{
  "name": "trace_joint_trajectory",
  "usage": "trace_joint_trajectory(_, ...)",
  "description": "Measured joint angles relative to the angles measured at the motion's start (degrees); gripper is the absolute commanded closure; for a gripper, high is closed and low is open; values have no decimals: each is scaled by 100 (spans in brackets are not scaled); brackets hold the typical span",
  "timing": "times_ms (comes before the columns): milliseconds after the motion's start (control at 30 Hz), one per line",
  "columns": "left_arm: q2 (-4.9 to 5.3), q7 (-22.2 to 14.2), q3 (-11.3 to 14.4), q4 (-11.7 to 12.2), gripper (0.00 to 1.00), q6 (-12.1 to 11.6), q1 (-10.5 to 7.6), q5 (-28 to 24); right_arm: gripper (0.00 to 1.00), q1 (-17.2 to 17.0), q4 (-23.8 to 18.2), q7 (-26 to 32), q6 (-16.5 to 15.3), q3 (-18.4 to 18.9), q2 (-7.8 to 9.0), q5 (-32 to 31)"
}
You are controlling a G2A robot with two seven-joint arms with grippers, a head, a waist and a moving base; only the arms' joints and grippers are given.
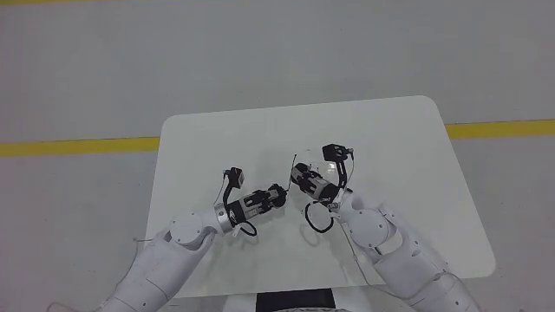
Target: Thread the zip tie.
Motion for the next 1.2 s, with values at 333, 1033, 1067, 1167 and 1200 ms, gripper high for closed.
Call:
trace_joint_trajectory(333,-4,62,14,-22,100,27,4,18,100,-15,-3,43,-12,11,-18,-1)
trace_joint_trajectory(1033,-15,266,46,24,100,38,-56,-16,100,6,10,21,-22,89,-54,-9)
trace_joint_trajectory(1067,-13,254,46,33,100,46,-58,-13,100,2,-8,6,-28,106,-54,-11)
trace_joint_trajectory(1167,-3,173,47,47,100,91,-73,19,100,-15,-51,-12,-33,134,-55,-20)
trace_joint_trajectory(1200,2,108,52,40,100,111,-84,34,100,-19,-63,-18,-32,141,-56,-28)
